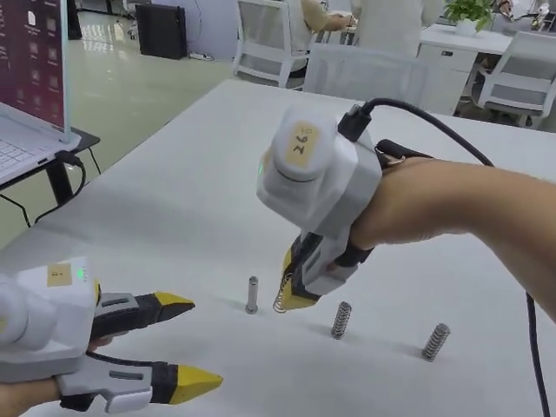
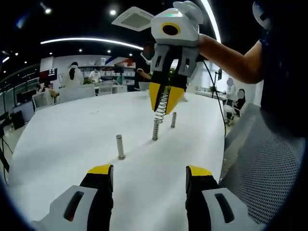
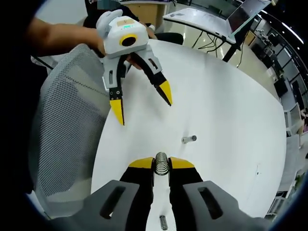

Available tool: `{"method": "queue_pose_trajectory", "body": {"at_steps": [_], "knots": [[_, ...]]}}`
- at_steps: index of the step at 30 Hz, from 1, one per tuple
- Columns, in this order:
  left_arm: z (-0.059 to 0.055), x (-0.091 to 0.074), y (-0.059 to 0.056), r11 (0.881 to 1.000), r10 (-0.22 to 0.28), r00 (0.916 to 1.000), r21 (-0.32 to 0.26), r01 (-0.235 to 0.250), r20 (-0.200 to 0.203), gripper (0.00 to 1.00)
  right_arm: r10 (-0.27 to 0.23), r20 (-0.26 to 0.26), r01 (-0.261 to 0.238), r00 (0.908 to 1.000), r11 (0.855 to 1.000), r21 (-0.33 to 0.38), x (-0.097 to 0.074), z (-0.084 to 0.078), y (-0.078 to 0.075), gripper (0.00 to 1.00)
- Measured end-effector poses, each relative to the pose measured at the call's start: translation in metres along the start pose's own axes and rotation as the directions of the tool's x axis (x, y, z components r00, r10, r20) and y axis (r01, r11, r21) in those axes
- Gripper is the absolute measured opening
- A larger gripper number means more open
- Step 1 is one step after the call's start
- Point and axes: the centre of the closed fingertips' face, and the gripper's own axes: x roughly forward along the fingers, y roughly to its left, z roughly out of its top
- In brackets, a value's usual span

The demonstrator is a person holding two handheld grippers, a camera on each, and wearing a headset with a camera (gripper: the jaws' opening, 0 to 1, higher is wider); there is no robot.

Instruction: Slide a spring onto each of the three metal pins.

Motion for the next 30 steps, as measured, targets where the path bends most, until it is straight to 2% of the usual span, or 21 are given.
{"method": "queue_pose_trajectory", "body": {"at_steps": [4,7,13,18,24,30], "knots": [[0.000,0.000,0.002,1.000,0.003,1.0000,0.000,-0.003,0.006,0.56,-0.001,0.003,0.001,1.0000,1.000,0.006,0.001,0.004,-0.010,0.09],[-0.002,0.001,0.003,1.000,0.008,1.0000,0.000,-0.008,0.003,0.57,-0.017,-0.002,0.017,0.9999,1.000,0.009,0.001,0.007,-0.024,0.09],[-0.004,-0.002,0.006,1.000,0.024,0.9997,-0.008,-0.024,0.009,0.58,-0.020,-0.001,0.020,0.9998,1.000,0.013,0.004,0.012,-0.037,0.09],[-0.005,-0.004,0.004,0.999,0.036,0.9993,-0.014,-0.036,0.007,0.58,-0.009,-0.002,0.009,1.0000,1.000,0.010,0.011,0.019,-0.043,0.09],[-0.007,-0.006,0.000,0.999,0.043,0.9991,-0.019,-0.042,0.007,0.58,-0.004,-0.023,0.004,0.9997,1.000,0.009,0.021,0.019,-0.048,0.09],[-0.012,-0.006,0.000,0.999,0.042,0.9991,-0.020,-0.042,0.000,0.58,0.015,-0.037,-0.014,0.9992,1.000,0.018,0.030,0.017,-0.049,0.09]]}}
